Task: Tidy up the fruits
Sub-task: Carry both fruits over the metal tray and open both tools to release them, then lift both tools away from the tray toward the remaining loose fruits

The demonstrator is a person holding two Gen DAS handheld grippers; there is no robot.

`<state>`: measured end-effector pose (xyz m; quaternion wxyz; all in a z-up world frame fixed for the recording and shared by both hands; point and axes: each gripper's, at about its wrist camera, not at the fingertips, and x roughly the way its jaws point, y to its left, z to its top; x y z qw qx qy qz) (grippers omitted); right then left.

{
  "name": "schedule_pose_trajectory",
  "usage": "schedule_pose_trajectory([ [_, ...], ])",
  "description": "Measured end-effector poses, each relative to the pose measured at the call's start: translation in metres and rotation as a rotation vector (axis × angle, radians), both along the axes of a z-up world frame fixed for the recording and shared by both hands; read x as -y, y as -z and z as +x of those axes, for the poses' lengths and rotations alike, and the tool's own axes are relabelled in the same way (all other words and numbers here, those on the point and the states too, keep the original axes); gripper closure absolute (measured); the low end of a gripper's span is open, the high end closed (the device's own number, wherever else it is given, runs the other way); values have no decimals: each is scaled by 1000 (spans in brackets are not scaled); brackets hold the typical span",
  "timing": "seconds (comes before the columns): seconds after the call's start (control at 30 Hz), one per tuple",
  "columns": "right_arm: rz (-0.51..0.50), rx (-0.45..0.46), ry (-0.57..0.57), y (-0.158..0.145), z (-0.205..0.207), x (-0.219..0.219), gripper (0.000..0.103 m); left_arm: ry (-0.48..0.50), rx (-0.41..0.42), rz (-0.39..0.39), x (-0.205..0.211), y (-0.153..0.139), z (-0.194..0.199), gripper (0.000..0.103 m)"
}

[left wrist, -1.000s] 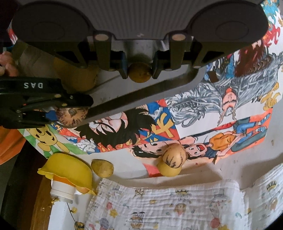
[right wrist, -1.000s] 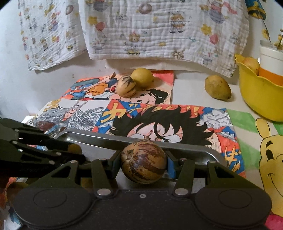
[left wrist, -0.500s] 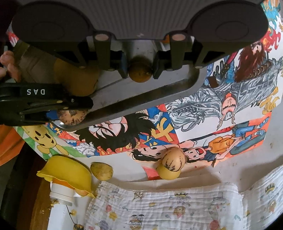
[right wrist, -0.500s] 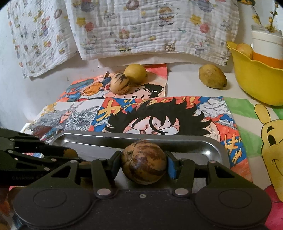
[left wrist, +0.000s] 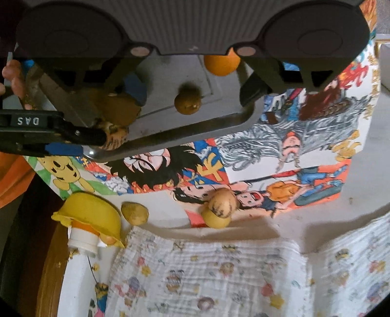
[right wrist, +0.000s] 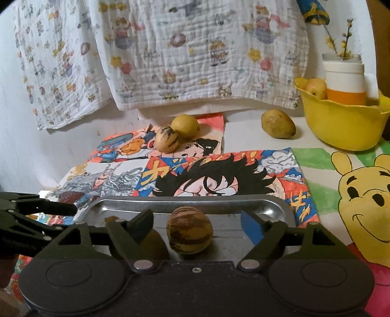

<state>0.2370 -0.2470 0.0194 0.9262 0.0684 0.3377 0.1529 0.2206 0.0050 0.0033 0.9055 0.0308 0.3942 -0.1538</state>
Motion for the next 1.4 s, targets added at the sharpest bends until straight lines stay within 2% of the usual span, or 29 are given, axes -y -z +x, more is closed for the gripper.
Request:
schedule_pose_trajectory([
  [0.07, -4, 20, -4, -4, -8, -1, 16, -18, 21, 1, -5, -5, -8, 4],
  [0.17, -16, 61, -19, -12, -24, -3, 11, -37, 53, -7, -10, -12, -22, 1],
  [0.4, -15, 124, -58, -24, -63, -9, 2, -78, 123, -10, -22, -22, -59, 1],
  [0.53, -12, 142, -80, -24, -87, -13, 1, -77, 151, -16, -29, -24, -80, 1],
  [0.67, -23, 130, -106, -17, -108, -19, 1, -53, 148, -35, -34, -22, -97, 1],
  [0.83, -68, 103, -117, -9, -131, -27, 1, -7, 168, -10, -33, -17, -118, 1],
  [1.0, -129, 76, -94, -3, -144, -29, 1, 68, 154, -4, -28, -9, -136, 1],
  [1.4, -158, 26, -11, 6, -156, -9, 1, 102, 113, 90, -24, 9, -151, 1],
])
